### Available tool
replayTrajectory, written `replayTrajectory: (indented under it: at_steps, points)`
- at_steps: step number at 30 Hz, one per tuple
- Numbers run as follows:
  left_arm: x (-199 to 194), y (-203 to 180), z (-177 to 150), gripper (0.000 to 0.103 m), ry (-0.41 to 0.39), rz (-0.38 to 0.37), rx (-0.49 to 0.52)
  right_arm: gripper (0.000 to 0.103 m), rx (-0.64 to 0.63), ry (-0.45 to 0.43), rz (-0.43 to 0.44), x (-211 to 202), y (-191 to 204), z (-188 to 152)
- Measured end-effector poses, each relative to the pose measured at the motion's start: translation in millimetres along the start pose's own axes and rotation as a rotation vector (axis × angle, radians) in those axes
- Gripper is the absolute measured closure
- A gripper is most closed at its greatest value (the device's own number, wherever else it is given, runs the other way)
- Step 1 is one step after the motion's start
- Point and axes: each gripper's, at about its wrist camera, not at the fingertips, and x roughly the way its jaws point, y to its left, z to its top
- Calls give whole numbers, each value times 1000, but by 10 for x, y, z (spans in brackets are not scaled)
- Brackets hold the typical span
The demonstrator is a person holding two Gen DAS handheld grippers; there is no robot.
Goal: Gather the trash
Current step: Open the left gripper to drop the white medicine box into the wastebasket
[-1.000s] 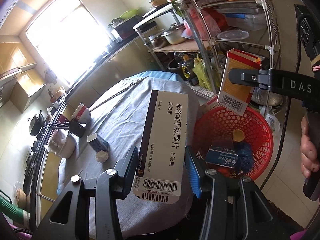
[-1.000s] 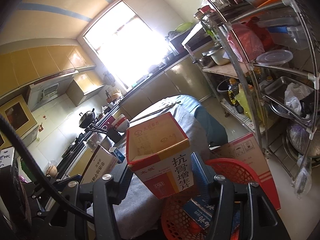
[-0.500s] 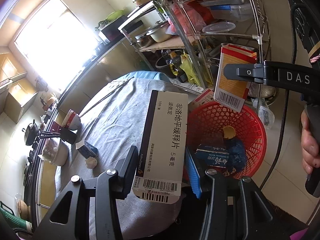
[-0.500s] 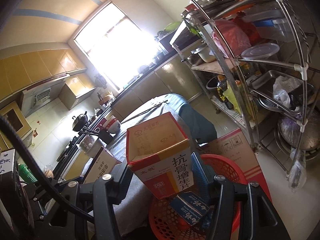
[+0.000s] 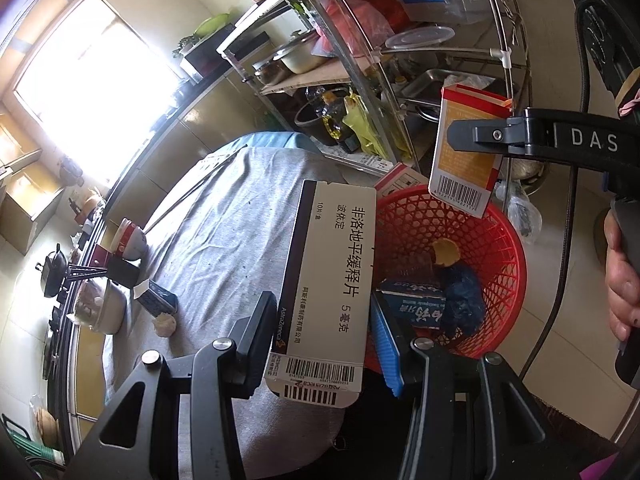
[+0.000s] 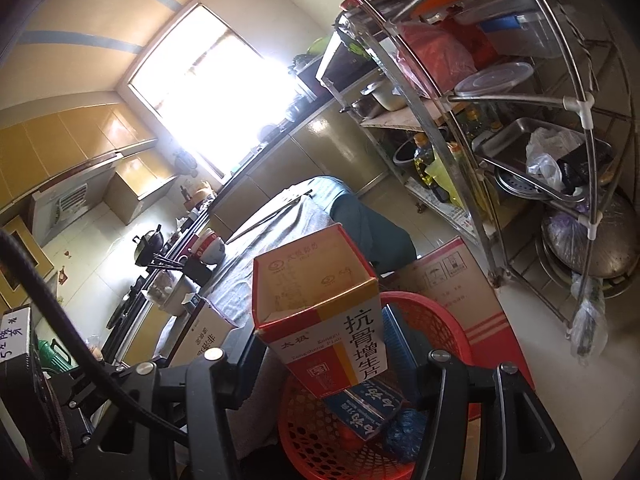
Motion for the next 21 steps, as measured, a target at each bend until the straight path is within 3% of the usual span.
replayTrajectory:
  at_steps: [21]
  points:
    - [263,-138,13,54,50,-44,15,43,53,28,-30,41,-164,-69]
